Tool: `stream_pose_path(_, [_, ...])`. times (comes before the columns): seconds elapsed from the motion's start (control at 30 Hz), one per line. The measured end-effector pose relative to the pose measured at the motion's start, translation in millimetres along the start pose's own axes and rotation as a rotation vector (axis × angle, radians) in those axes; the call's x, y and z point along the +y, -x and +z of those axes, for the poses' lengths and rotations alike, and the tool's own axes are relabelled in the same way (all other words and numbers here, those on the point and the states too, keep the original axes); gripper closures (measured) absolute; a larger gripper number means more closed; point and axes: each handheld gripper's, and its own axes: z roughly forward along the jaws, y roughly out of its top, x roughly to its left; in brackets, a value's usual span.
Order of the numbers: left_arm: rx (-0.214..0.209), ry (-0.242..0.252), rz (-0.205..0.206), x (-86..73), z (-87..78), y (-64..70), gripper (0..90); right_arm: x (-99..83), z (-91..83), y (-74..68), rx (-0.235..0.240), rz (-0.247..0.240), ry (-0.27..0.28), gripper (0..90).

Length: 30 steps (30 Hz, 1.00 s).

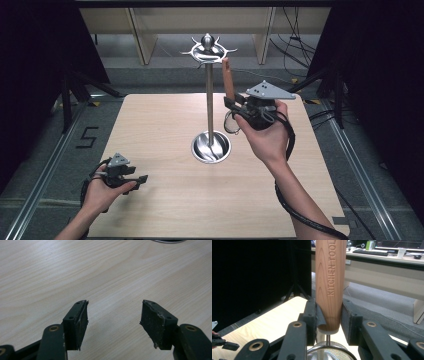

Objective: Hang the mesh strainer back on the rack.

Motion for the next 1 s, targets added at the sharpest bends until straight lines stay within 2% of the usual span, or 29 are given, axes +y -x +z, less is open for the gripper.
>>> stream_pose_path(0.03, [0.002, 0.009, 0.000, -0.4, 0.4, 0.0, 37.4, -0.5, 2.6, 0.2, -0.002, -0.010, 0.002, 69.1])
stream_pose_path(0.07, [0.000, 0.006, 0.002, -0.3, 0.0, -0.2, 37.4, -0.8, 3.7, -1.1, 0.008, 0.009, -0.010, 69.1])
stream_pose_path(0.13, [-0.005, 0.007, -0.009, -0.6, 0.6, 0.1, 37.4, -1.6, 5.5, -1.9, -0.002, 0.010, -0.013, 69.0])
stream_pose_path(0.17, [0.001, 0.005, 0.003, -0.3, -0.1, -0.3, 37.4, -1.8, 7.0, -1.3, -0.001, 0.004, -0.010, 69.0])
stream_pose_path(0.23, [0.001, 0.005, 0.003, -0.4, -0.1, -0.4, 37.4, -2.0, 9.6, -0.2, 0.002, -0.007, -0.010, 68.9])
stream_pose_path(0.27, [0.001, 0.006, 0.002, -0.4, -0.1, -0.5, 37.4, -2.3, 10.2, -1.8, 0.002, 0.019, -0.022, 68.7])
stream_pose_path(0.3, [0.000, 0.005, 0.001, -0.3, -0.2, -0.4, 37.4, -2.2, 12.0, 1.0, 0.010, -0.012, -0.016, 67.8])
stream_pose_path(0.33, [-0.001, 0.006, 0.003, -0.4, -0.3, -0.6, 37.4, -2.9, 11.2, -0.1, 0.001, 0.010, -0.023, 64.7])
stream_pose_path(0.53, [-0.002, 0.021, -0.003, -0.8, 0.0, 0.1, 37.4, -11.4, 6.3, 6.3, -0.006, -0.041, -0.022, 50.4])
stream_pose_path(0.6, [0.001, 0.024, -0.002, -0.8, 0.2, 0.3, 37.4, -18.1, 2.0, 9.5, -0.013, -0.033, -0.042, 48.2])
stream_pose_path(0.73, [-0.003, 0.008, -0.006, -0.8, 0.6, 0.4, 37.5, -38.9, -7.9, 19.8, -0.043, -0.037, -0.089, 47.8])
stream_pose_path(0.77, [-0.003, 0.008, -0.006, -0.8, 0.6, 0.4, 37.5, -38.9, -7.9, 19.8, -0.043, -0.037, -0.089, 47.8])
stream_pose_path(0.8, [0.009, 0.017, -0.009, -0.8, 1.8, 1.1, 37.5, -53.3, -12.2, 26.5, -0.059, -0.048, -0.101, 48.1])
stream_pose_path(0.83, [0.006, 0.046, -0.052, -1.1, 3.5, 3.9, 37.5, -61.7, -14.3, 29.0, -0.057, -0.029, -0.127, 48.3])
stream_pose_path(0.87, [0.000, -0.001, 0.006, -0.6, 0.2, 0.1, 37.5, -70.5, -16.9, 31.6, -0.060, -0.020, -0.160, 48.4])
stream_pose_path(0.9, [0.000, -0.001, 0.006, -0.6, 0.2, 0.1, 37.5, -70.5, -16.9, 31.6, -0.060, -0.020, -0.160, 48.4])
stream_pose_path(0.93, [0.004, -0.001, 0.000, -0.7, 1.0, 0.5, 37.5, -91.1, -20.1, 36.3, -0.061, -0.002, -0.221, 48.6])
stream_pose_path(0.97, [0.003, -0.001, -0.003, -0.7, 1.3, 0.8, 37.5, -102.5, -21.0, 39.9, -0.067, -0.032, -0.243, 48.7])
stream_pose_path(1.0, [0.000, 0.006, -0.013, -0.9, 2.0, 1.6, 37.5, -114.8, -21.6, 41.4, -0.071, -0.030, -0.267, 49.1])
